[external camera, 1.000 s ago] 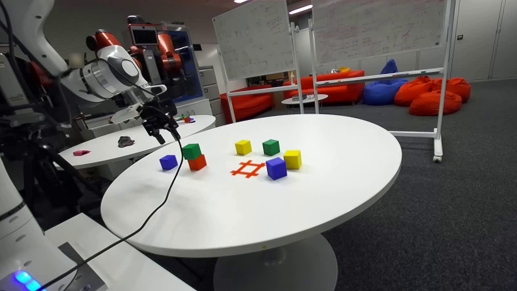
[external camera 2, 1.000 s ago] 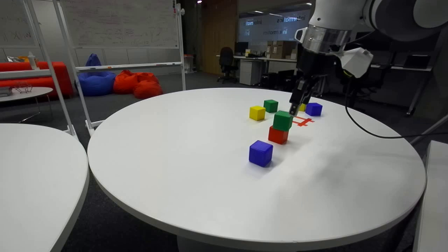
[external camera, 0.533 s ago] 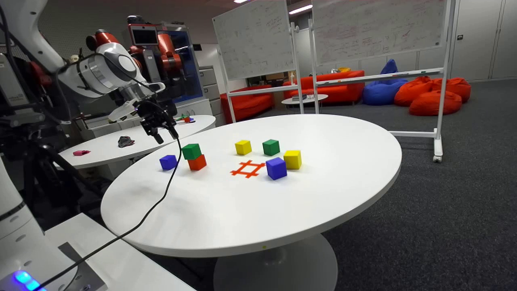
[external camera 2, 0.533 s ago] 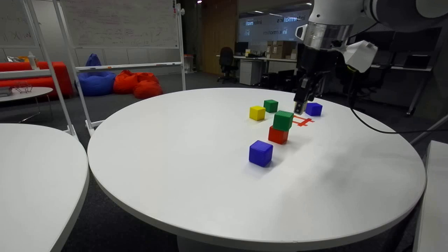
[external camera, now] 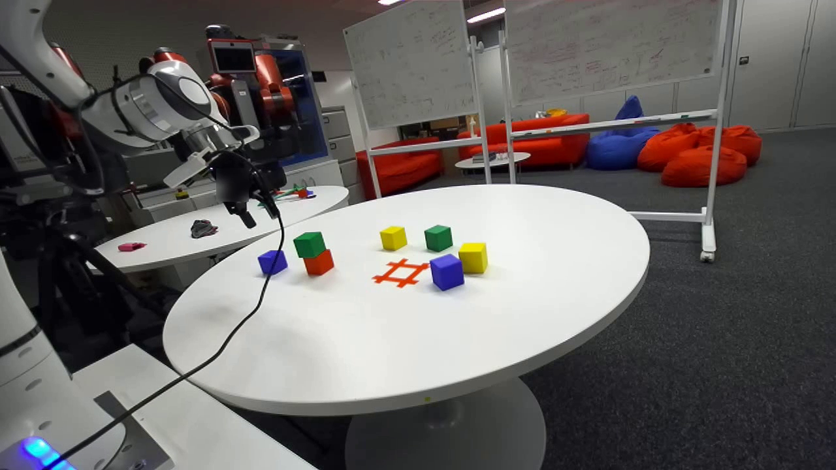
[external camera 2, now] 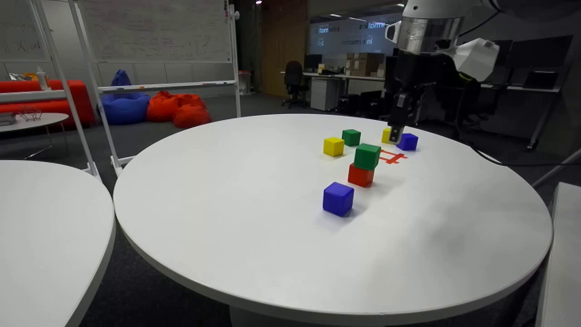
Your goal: Unstack all the toy blocks then put the orange block in the marked zone
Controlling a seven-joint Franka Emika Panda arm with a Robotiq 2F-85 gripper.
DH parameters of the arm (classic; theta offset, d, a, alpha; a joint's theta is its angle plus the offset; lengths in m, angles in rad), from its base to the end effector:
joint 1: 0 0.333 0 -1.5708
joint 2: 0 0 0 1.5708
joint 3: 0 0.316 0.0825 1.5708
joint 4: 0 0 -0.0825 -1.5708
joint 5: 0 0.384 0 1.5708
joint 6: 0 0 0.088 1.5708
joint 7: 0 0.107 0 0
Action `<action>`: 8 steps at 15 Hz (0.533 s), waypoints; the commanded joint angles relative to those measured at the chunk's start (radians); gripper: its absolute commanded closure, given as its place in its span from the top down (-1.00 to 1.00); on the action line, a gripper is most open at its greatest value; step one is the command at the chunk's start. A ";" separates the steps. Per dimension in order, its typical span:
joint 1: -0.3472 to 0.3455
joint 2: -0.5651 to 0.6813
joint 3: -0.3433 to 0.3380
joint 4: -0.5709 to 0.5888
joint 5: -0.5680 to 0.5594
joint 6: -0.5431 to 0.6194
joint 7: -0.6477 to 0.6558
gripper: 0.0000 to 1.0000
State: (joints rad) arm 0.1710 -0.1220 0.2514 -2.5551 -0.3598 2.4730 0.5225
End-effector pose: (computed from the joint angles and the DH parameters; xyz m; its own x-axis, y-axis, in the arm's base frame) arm 0.4087 0.1832 0.3135 0.9739 0.1902 0.1237 0.1592 -0.9614 0.2245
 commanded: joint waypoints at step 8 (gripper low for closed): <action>0.032 0.062 -0.032 0.004 0.338 0.162 -0.450 1.00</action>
State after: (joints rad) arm 0.1764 -0.0850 0.2433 -2.5561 -0.1378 2.5990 0.2326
